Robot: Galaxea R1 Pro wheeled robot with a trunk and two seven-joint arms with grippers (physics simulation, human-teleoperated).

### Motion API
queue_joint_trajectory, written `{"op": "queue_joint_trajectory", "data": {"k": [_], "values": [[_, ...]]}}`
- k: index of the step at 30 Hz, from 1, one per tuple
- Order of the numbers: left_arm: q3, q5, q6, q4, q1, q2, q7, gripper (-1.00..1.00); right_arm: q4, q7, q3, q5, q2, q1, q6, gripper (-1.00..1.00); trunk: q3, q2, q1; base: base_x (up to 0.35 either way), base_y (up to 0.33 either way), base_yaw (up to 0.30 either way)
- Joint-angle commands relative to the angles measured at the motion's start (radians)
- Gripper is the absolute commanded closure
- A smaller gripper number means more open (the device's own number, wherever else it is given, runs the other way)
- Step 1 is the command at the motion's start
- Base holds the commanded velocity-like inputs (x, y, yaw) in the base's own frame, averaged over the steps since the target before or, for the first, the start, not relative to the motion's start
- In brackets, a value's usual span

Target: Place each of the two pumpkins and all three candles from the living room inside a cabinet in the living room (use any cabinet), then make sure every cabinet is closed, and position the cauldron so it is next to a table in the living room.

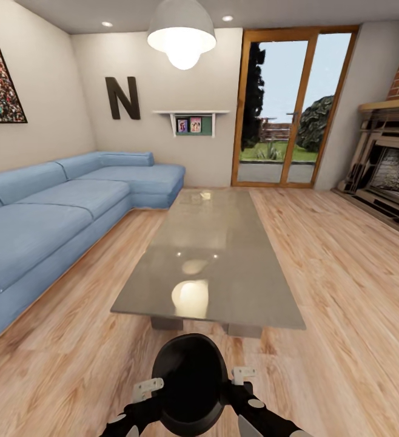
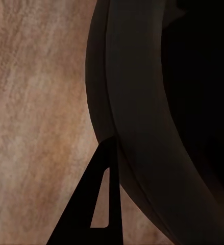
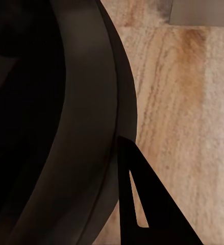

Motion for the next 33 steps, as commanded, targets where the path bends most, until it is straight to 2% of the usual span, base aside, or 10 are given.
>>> {"op": "queue_joint_trajectory", "data": {"k": [1, 16, 28, 33], "values": [[0.018, 0.003, 0.003, 0.001, 0.000, 0.004, 0.008, 1.00, -0.008, -0.001, -0.014, 0.007, 0.000, -0.002, -0.017, 1.00, -0.001, 0.000, 0.000, 0.068, 0.000, 0.000], [0.018, 0.003, 0.002, 0.001, -0.001, 0.004, 0.006, 1.00, -0.008, -0.001, -0.014, 0.004, -0.002, -0.002, -0.017, 1.00, -0.001, 0.000, 0.000, 0.024, 0.000, 0.000], [0.018, 0.003, 0.002, 0.001, -0.001, 0.004, 0.007, 1.00, -0.008, -0.001, -0.014, 0.004, -0.002, -0.001, -0.017, 1.00, -0.038, -0.084, 0.046, 0.000, 0.000, 0.000], [0.018, 0.004, 0.002, 0.001, 0.000, 0.004, 0.007, 1.00, -0.009, -0.001, -0.014, 0.004, -0.002, -0.002, -0.017, 1.00, -0.038, -0.084, 0.046, 0.000, 0.000, 0.000]]}}
